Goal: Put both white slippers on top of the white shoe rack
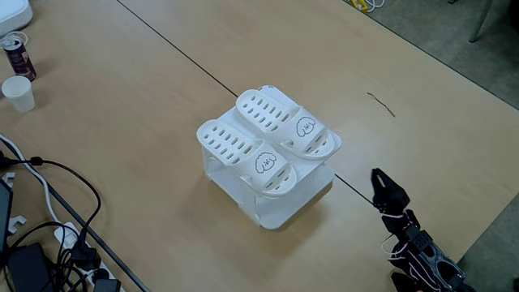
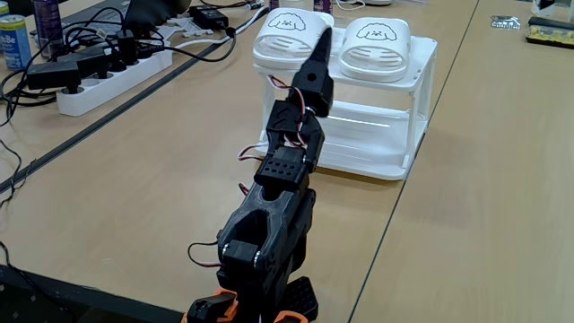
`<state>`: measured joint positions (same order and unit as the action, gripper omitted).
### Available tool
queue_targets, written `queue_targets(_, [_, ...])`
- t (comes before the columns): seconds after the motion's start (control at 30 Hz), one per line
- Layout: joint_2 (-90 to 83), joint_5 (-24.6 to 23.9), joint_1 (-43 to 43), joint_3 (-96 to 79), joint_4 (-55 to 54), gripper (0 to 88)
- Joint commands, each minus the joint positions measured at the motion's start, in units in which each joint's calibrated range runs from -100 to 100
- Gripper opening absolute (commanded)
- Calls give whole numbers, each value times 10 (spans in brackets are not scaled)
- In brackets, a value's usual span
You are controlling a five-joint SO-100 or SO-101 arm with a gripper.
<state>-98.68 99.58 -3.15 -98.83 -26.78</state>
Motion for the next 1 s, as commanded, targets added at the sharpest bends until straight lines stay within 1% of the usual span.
queue_targets(0.0, [-6, 4, -2, 36, -229, 8])
queue_targets(0.17, [-4, 4, -6, -9, -417, 8])
queue_targets(0.33, [-4, 4, -65, -7, -566, 8])
queue_targets(0.57, [-4, 4, -65, -7, -724, 8])
queue_targets(0.97, [-3, 4, -66, -7, -729, 8])
